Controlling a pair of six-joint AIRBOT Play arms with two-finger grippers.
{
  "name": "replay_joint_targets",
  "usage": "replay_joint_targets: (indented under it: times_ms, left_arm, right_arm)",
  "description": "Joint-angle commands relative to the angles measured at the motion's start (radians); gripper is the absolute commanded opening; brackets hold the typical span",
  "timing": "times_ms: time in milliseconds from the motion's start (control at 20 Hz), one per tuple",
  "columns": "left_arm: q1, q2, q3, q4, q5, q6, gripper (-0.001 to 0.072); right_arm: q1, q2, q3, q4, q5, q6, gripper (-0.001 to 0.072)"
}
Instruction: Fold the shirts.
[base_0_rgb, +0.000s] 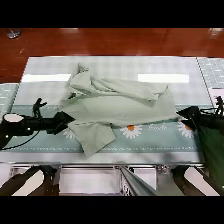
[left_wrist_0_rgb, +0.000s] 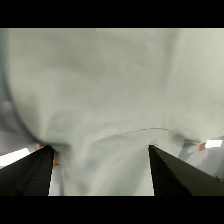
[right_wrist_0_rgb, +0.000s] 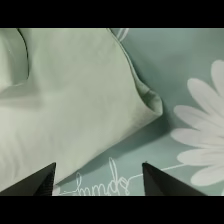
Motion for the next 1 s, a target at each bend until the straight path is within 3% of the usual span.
replay_joint_targets:
  times_ms: [0, 50, 100, 150, 250, 400, 650, 700, 750, 800, 850, 950]
  left_arm:
    - [-0.122, -0.038, -0.011, -0.077, 0.167, -0.001, 0.0696]
    - [-0.127, -0.044, -0.001, -0.081, 0.172, 0.0, 0.0577]
    - [-0.127, -0.044, 0.013, -0.08, 0.17, 0.0, 0.0171]
    - [-0.128, -0.042, 0.03, -0.08, 0.166, 0.01, 0.0024]
    - [-0.128, -0.041, 0.078, -0.08, 0.146, 0.018, 0.0024]
    - [-0.131, -0.041, 0.142, -0.08, 0.11, 0.018, 0.0025]
    - [-0.131, -0.041, 0.17, -0.08, 0.084, 0.018, 0.0025]
    - [-0.131, -0.041, 0.17, -0.08, 0.084, 0.018, 0.0025]
    - [-0.131, -0.041, 0.17, -0.08, 0.079, 0.018, 0.0025]
    - [-0.131, -0.041, 0.17, -0.081, 0.076, 0.018, 0.0025]
    - [-0.131, -0.037, 0.174, -0.08, 0.069, 0.019, 0.0025]
    - [-0.122, -0.014, 0.238, -0.08, 0.045, 0.02, 0.0025]
  right_arm:
    - [-0.001, 0.005, -0.009, 0.012, -0.008, -0.008, 0.062]
    - [-0.001, 0.005, -0.009, 0.011, -0.013, -0.006, 0.062]
    - [-0.001, 0.005, -0.009, 0.005, -0.021, -0.001, 0.062]
    - [-0.001, 0.005, -0.009, -0.017, -0.034, 0.023, 0.062]
    - [-0.001, -0.003, -0.009, -0.089, -0.079, 0.091, 0.062]
    - [0.006, -0.094, 0.031, -0.077, -0.105, 0.095, 0.062]
    - [0.209, -0.294, 0.168, -0.074, -0.147, 0.139, 0.0619]
    - [0.249, -0.326, 0.203, -0.074, -0.159, 0.166, 0.0569]
    - [0.281, -0.352, 0.235, -0.074, -0.156, 0.176, 0.0384]
    - [0.309, -0.372, 0.267, -0.072, -0.141, 0.176, 0.0134]
    - [0.329, -0.381, 0.308, -0.069, -0.103, 0.16, 0.0017]
    - [0.344, -0.37, 0.444, -0.061, 0.028, 0.142, 0.0016]
